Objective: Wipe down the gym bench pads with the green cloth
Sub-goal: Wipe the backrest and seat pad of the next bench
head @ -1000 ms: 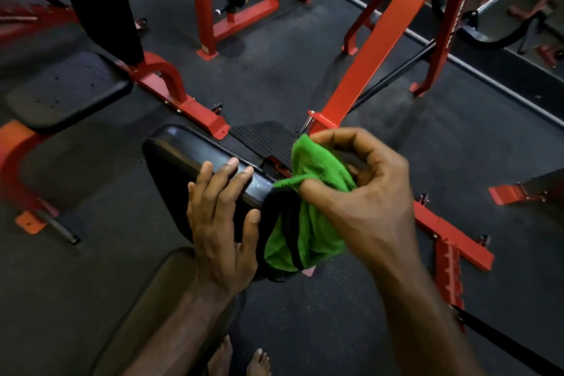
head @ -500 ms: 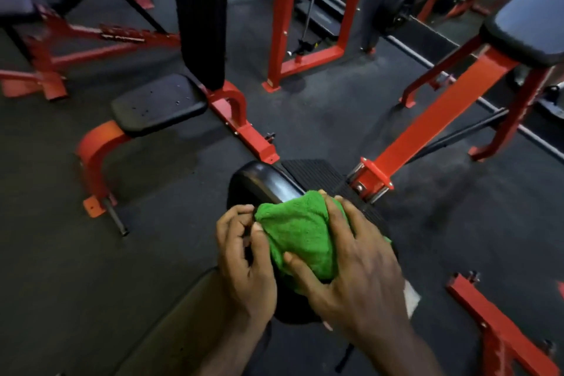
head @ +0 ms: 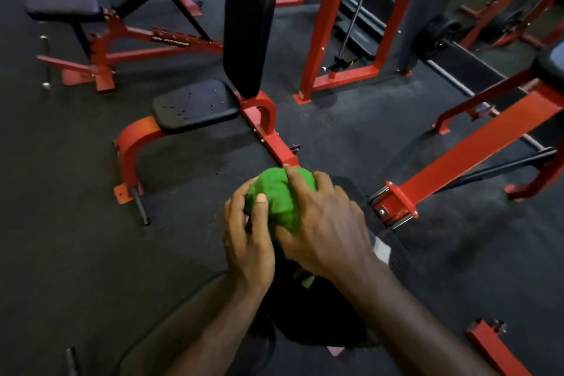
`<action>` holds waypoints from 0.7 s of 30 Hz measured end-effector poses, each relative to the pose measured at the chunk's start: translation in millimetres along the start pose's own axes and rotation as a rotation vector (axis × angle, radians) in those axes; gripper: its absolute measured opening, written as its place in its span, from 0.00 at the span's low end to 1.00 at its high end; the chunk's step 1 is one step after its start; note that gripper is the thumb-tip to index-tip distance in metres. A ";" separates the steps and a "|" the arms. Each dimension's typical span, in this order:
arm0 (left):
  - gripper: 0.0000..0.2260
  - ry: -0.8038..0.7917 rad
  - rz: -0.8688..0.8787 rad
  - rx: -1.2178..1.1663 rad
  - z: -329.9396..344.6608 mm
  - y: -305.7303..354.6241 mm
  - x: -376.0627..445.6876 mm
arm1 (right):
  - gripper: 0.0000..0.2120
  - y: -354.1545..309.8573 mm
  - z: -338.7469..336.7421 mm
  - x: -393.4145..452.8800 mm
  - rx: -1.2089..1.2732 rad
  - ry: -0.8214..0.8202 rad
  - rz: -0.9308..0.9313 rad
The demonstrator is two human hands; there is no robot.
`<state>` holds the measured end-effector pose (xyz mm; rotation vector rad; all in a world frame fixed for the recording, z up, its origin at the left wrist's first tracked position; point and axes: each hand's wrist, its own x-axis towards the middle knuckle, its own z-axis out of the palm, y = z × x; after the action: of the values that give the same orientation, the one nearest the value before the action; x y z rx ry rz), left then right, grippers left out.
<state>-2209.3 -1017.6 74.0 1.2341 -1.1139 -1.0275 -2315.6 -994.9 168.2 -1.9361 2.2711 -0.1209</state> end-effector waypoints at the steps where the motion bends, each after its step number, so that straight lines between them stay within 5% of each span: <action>1: 0.24 0.020 -0.016 0.006 -0.1 2.3 0.2 | 0.37 -6.4 -0.2 16.0 0.001 -0.003 -0.024; 6: 0.25 0.114 0.199 0.170 -12.8 16.1 4.6 | 0.36 -16.8 -3.4 45.6 -0.159 -0.060 -0.262; 8: 0.24 -0.007 0.336 0.241 -19.3 22.5 14.9 | 0.40 -3.3 -3.4 39.9 -0.090 -0.028 -0.440; 11: 0.24 -0.262 0.319 0.196 -9.8 29.1 27.3 | 0.44 15.4 -2.5 45.9 0.217 -0.024 -0.541; 15: 0.20 -0.269 0.272 0.251 0.1 18.1 41.2 | 0.56 20.9 -4.9 36.4 0.321 -0.042 -0.331; 21: 0.15 -0.225 0.379 0.266 -7.6 -2.1 54.7 | 0.60 30.5 3.0 -41.2 0.376 0.042 0.153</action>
<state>-2192.3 -1070.1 75.8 1.0706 -1.6303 -0.7558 -2338.5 -949.3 163.0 -1.5795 2.2154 -0.5316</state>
